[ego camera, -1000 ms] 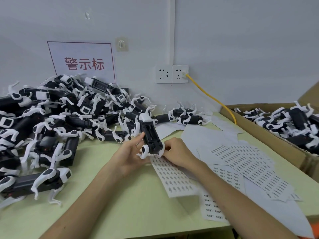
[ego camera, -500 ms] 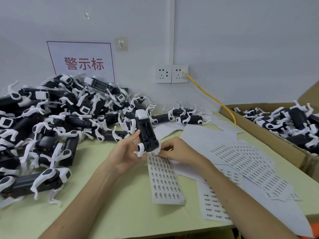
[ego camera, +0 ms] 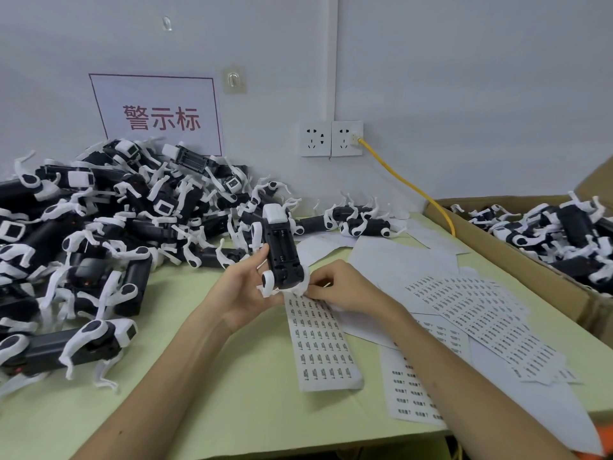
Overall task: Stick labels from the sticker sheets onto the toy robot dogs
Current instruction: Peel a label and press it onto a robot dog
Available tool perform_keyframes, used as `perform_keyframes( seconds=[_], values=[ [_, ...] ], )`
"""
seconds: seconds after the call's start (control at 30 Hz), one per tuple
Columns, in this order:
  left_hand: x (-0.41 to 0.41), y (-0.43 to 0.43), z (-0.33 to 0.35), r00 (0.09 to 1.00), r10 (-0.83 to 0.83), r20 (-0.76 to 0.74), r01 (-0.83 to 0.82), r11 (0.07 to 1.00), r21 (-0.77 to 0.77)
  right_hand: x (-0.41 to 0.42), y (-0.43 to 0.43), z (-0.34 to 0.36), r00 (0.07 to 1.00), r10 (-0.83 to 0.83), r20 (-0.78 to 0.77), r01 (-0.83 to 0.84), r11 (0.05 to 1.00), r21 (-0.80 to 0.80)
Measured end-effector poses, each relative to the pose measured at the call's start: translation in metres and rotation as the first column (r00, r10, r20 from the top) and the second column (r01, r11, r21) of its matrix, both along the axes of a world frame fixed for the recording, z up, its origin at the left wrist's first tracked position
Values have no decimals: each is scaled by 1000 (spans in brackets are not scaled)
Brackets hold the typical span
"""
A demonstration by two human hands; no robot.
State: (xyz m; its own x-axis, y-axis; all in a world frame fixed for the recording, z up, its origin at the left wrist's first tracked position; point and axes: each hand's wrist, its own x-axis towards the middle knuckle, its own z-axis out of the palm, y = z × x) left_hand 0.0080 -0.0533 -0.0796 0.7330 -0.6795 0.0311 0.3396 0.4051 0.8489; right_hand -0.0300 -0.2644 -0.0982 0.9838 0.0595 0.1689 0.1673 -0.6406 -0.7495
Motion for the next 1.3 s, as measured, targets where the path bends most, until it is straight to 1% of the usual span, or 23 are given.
perform_keyframes(
  seconds=[0.13,0.33,0.47,0.53,0.63,0.8,0.87,0.93,1.03,1.13,1.17,1.23,1.3],
  values=[
    [-1,0,-1,1000,-21,6,21,1000,11,-2,4,0,1000,-25,10,25,1000,0],
    [-1,0,1,999,23,-30,-22,999,24,0,7,-3,999,-39,26,40,998,-55],
    [-2,-1,2,999,4,-39,-4,1000,12,1,10,-6,996,-76,46,79,995,-63],
    [-3,-1,1,999,-12,-30,13,1000,23,2,12,-7,990,-118,82,122,992,-44],
    [-2,-2,0,1000,2,-27,0,998,65,3,13,-7,974,-186,126,183,982,36],
    [8,6,5,986,129,-105,-114,985,132,5,5,-10,948,-266,175,245,961,128],
    [12,15,9,965,226,-131,-207,968,141,6,3,-11,949,-269,162,247,959,142],
    [15,24,12,929,343,-136,-330,938,107,7,4,-12,950,-265,164,244,960,136],
    [16,29,15,886,464,-8,-462,883,81,7,5,-12,946,-264,189,241,961,135],
    [14,30,15,872,447,199,-479,863,159,6,6,-12,933,-274,233,254,961,111],
    [13,29,16,865,439,245,-487,851,195,7,6,-11,928,-281,246,262,959,107],
    [12,26,15,839,457,297,-528,814,242,7,6,-11,919,-293,263,273,956,109],
    [11,23,14,784,514,347,-598,775,203,7,5,-11,917,-292,270,273,956,108]
  ],
)
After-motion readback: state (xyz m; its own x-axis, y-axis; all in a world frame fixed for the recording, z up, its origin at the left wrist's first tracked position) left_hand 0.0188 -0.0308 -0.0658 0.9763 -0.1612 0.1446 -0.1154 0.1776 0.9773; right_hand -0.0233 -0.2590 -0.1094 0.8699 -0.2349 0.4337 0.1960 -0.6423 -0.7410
